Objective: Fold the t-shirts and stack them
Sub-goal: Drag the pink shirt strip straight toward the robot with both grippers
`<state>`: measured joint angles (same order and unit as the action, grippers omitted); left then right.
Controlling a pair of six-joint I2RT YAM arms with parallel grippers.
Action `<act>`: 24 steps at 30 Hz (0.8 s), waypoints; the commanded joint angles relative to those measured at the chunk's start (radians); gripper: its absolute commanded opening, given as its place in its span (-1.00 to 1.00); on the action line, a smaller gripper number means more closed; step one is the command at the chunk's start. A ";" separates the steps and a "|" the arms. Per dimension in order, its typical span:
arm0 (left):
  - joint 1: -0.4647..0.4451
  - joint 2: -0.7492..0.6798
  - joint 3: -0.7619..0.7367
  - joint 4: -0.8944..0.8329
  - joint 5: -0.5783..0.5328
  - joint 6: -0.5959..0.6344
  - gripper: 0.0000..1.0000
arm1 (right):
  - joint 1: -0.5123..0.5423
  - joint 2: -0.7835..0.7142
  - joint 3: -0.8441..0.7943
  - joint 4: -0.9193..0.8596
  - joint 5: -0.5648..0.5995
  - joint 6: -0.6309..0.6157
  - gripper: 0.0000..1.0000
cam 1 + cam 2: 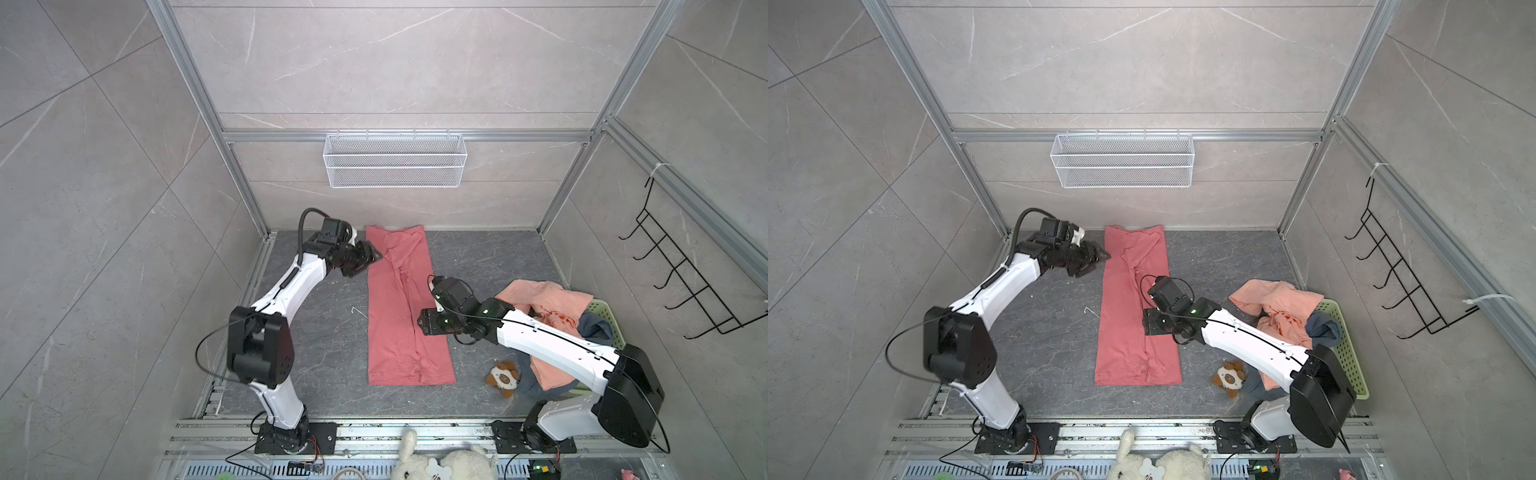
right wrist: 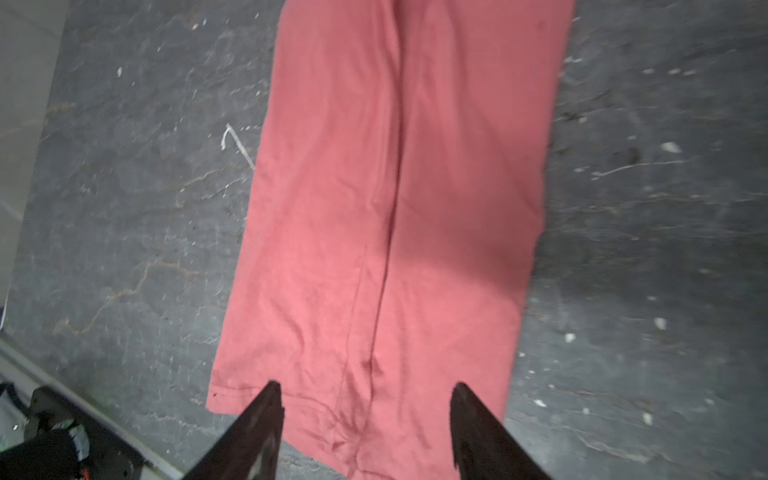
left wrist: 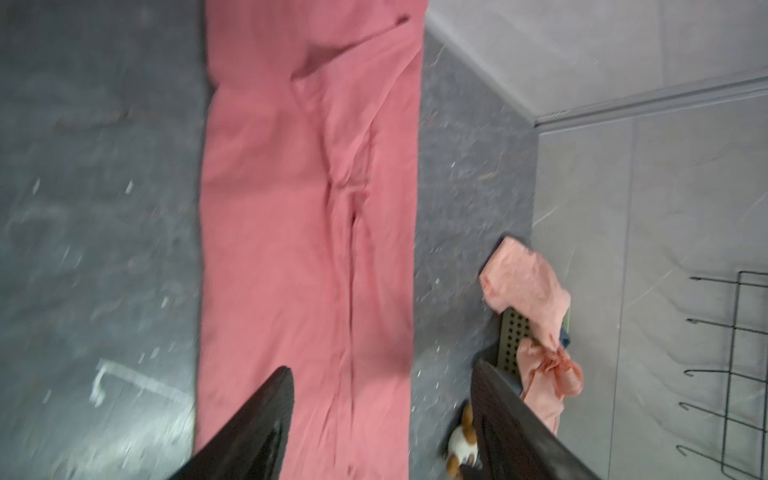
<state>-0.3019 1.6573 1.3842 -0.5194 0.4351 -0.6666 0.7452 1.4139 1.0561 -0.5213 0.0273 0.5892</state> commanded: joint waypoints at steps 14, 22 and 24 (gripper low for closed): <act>-0.242 -0.488 -0.719 0.000 -0.103 -0.269 0.27 | -0.147 -0.158 -0.401 0.096 -0.287 0.119 0.28; -0.265 -0.472 -0.900 0.184 -0.056 -0.336 0.22 | -0.148 -0.182 -0.577 0.226 -0.361 0.173 0.27; -0.275 -0.443 -0.929 0.209 -0.046 -0.345 0.16 | -0.148 -0.183 -0.615 0.268 -0.381 0.188 0.27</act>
<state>-0.5629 1.1873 0.4782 -0.3965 0.3649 -0.9756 0.5980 1.2320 0.4976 -0.3191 -0.3119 0.7380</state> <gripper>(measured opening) 0.590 0.637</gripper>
